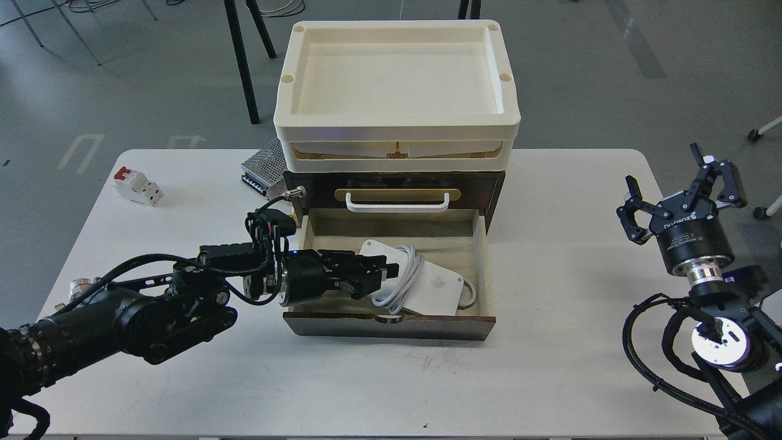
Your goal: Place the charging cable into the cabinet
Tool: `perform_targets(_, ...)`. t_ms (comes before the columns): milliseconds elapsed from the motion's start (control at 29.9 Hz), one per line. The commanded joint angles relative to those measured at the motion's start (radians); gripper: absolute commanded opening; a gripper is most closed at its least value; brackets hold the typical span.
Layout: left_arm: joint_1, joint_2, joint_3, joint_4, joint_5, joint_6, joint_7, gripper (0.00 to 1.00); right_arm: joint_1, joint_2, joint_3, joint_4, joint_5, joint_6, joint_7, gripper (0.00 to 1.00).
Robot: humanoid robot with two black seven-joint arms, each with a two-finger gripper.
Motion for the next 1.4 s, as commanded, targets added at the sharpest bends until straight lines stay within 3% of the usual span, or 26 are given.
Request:
perform_targets(0, 0.003, 0.000, -0.002, 0.000, 0.002, 0.000, 0.000, 0.71, 0.000, 0.000, 0.000, 0.000, 0.000, 0.000, 0.000, 1.00)
perform_targets(334, -0.008, 0.099, -0.059, -0.077, -0.067, 0.000, 0.000, 0.77, 0.000, 0.000, 0.002, 0.000, 0.000, 0.001, 0.000, 0.99)
perform_targets(568, 0.015, 0.334, -0.082, -0.287, -0.092, -0.002, 0.000, 0.81, 0.000, 0.000, 0.003, -0.001, 0.000, 0.000, 0.000, 0.99)
perform_targets(736, 0.076, 0.491, -0.106, -0.368, -0.329, 0.043, 0.000, 0.82, 0.000, 0.000, 0.002, -0.001, 0.000, 0.001, 0.000, 1.00)
perform_targets(936, 0.116, 0.567, -0.114, -0.336, -0.849, 0.064, 0.000, 0.84, -0.002, 0.000, -0.003, 0.000, 0.000, 0.000, 0.000, 1.00)
perform_targets(1170, 0.141, 0.555, -0.119, -0.227, -1.329, 0.059, 0.000, 0.86, 0.000, 0.000, -0.009, 0.000, 0.000, 0.000, 0.000, 1.00)
perform_targets(1371, 0.139, 0.399, -0.247, 0.006, -1.512, 0.046, 0.000, 0.89, 0.000, 0.000, -0.008, 0.002, 0.000, 0.000, 0.000, 1.00)
